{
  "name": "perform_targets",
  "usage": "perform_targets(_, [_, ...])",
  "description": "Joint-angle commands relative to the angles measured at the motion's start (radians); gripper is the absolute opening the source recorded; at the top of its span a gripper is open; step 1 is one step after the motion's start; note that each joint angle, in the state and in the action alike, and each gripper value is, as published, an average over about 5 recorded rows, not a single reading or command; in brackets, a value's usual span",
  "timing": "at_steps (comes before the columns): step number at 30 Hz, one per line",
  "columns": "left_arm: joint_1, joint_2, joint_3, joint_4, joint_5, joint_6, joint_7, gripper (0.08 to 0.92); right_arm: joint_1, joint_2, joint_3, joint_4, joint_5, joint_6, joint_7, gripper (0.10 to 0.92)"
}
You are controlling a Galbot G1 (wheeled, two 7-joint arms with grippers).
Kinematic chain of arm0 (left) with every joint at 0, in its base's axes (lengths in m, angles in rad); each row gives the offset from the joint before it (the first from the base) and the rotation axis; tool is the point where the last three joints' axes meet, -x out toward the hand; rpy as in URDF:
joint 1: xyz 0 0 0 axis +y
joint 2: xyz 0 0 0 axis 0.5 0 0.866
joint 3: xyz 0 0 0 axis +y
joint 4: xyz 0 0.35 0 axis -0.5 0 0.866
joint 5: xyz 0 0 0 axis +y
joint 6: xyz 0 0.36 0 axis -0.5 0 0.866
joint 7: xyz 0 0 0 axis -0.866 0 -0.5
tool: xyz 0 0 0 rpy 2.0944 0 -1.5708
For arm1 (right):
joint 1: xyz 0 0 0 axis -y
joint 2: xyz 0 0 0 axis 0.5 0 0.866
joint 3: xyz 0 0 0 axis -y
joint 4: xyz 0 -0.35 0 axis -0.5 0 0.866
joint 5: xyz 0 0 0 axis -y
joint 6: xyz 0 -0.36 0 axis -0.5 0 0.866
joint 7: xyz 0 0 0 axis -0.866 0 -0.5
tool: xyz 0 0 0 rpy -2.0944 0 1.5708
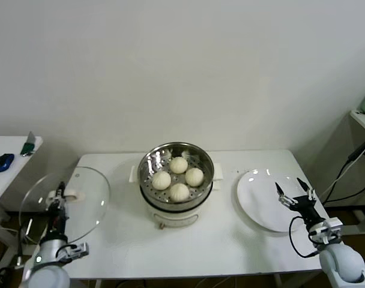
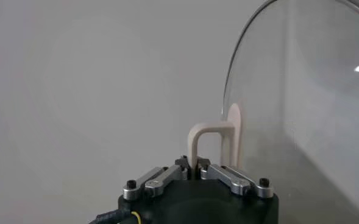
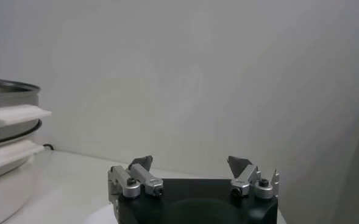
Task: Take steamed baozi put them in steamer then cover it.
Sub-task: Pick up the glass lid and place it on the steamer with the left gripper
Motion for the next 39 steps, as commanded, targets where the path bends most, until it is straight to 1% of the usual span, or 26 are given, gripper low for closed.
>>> perform_targets(1, [0.042, 0.152, 0.074, -0.310, -0.059, 0.248, 0.047, 0.150, 0.065, -0.017, -0.054, -0.056, -0.015, 0.004, 0.001, 0.823])
perform_targets(3, [-0.009, 0.228, 0.136, -0.306, -0.107, 0.296, 0.065, 0.150, 0.081, -0.017, -0.068, -0.067, -0.021, 0.004, 0.001, 0.823])
perform_targets(6, [-0.116, 0.343, 0.257, -0.302, -0.166, 0.373, 0.105, 0.150, 0.105, -0.014, -0.085, -0.085, -0.029, 0.004, 0.003, 0.823])
perform_targets(8, [-0.199, 0.380, 0.342, -0.298, -0.169, 0.407, 0.148, 0.150, 0.118, -0.011, -0.093, -0.099, -0.034, 0.005, 0.006, 0.823])
perform_targets(11, [-0.324, 0.381, 0.483, -0.285, -0.143, 0.453, 0.225, 0.150, 0.135, -0.001, -0.098, -0.125, -0.046, 0.008, 0.008, 0.823])
perform_targets(15, [-0.450, 0.311, 0.613, -0.242, -0.065, 0.472, 0.320, 0.150, 0.142, 0.013, -0.098, -0.146, -0.061, 0.012, 0.001, 0.823])
perform_targets(20, [-0.595, 0.176, 0.730, -0.169, 0.009, 0.472, 0.471, 0.150, 0.144, 0.018, -0.089, -0.162, -0.081, 0.015, -0.001, 0.823])
perform_targets(22, [-0.645, 0.128, 0.774, -0.140, 0.037, 0.472, 0.497, 0.150, 0.144, 0.017, -0.080, -0.167, -0.083, 0.015, 0.000, 0.823])
perform_targets(25, [-0.689, 0.073, 0.819, -0.102, 0.067, 0.472, 0.518, 0.150, 0.137, 0.012, -0.064, -0.167, -0.083, 0.013, 0.000, 0.823])
perform_targets(30, [-0.691, -0.016, 0.824, -0.034, 0.080, 0.472, 0.525, 0.150, 0.119, 0.006, -0.035, -0.165, -0.079, 0.014, -0.004, 0.823])
perform_targets(35, [-0.695, -0.102, 0.840, 0.034, 0.091, 0.472, 0.513, 0.150, 0.110, 0.007, -0.015, -0.169, -0.078, 0.021, -0.006, 0.823])
perform_targets(39, [-0.692, -0.163, 0.847, 0.079, 0.108, 0.472, 0.484, 0.150, 0.102, 0.009, -0.005, -0.166, -0.079, 0.022, -0.007, 0.823])
